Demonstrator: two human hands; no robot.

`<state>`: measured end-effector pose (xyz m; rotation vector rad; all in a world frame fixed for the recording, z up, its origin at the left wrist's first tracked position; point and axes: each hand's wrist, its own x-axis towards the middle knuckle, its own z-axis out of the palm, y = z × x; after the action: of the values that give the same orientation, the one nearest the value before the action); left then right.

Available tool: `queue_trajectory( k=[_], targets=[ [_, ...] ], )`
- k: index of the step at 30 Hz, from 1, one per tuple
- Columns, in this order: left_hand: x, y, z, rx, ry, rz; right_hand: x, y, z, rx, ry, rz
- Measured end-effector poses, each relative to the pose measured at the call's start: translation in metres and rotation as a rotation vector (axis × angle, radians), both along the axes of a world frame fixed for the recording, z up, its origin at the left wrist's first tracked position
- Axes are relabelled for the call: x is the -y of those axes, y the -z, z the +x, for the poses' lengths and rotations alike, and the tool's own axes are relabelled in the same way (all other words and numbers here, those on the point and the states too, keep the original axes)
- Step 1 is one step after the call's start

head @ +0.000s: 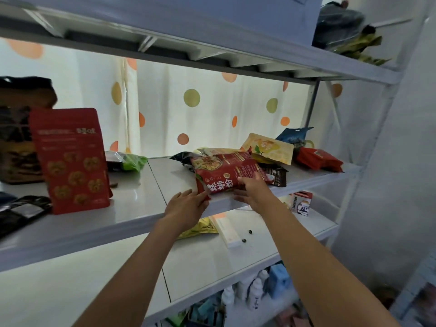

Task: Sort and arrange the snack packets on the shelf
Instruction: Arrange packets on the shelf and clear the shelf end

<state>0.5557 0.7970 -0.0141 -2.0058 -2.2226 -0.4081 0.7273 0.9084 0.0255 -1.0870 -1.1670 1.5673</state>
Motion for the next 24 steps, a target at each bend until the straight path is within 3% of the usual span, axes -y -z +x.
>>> queue_trajectory(
  k=[2, 6, 12, 18, 24],
  targets=[
    [0.000, 0.001, 0.000, 0.005, -0.017, -0.005, -0.003, 0.001, -0.004, -0.163, 0.075, -0.133],
    [0.003, 0.000, 0.000, 0.063, -0.018, -0.007, -0.013, 0.007, -0.005, -0.216, 0.096, -0.192],
    [0.008, -0.001, 0.002, 0.088, -0.016, 0.027, -0.029, 0.007, -0.005, -0.166, 0.013, -0.239],
    [0.009, 0.000, 0.000, 0.138, -0.023, 0.033, -0.027, 0.012, -0.024, 0.081, -0.072, -0.210],
    [0.013, -0.003, 0.001, 0.210, -0.056, 0.114, -0.030, 0.006, -0.029, 0.076, -0.038, -0.135]
  ],
)
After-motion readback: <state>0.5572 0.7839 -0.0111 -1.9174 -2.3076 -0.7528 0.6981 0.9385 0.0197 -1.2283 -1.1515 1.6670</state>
